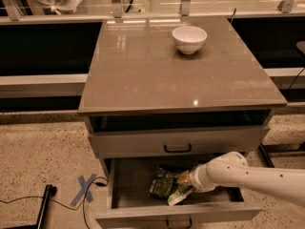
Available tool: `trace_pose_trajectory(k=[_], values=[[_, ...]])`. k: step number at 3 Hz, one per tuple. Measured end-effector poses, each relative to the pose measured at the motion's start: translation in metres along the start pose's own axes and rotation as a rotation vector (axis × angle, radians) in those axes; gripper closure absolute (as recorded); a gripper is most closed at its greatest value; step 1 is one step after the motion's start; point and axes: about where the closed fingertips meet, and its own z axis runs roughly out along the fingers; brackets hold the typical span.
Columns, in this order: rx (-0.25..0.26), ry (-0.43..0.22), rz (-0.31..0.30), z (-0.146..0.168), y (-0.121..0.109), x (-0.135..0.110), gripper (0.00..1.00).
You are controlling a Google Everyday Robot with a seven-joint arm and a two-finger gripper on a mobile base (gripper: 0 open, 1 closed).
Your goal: Pick green jalapeno chip bag from middle drawer and place on counter
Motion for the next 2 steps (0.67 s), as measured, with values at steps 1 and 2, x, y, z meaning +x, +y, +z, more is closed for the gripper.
trace_pose_trajectory(k=[1,2], values=[[0.04,-0.01,0.0,-0.007,-0.005,-0.001,0.73],[0.148,-0.013,0.003,-0.039,-0.025,-0.004,0.96]])
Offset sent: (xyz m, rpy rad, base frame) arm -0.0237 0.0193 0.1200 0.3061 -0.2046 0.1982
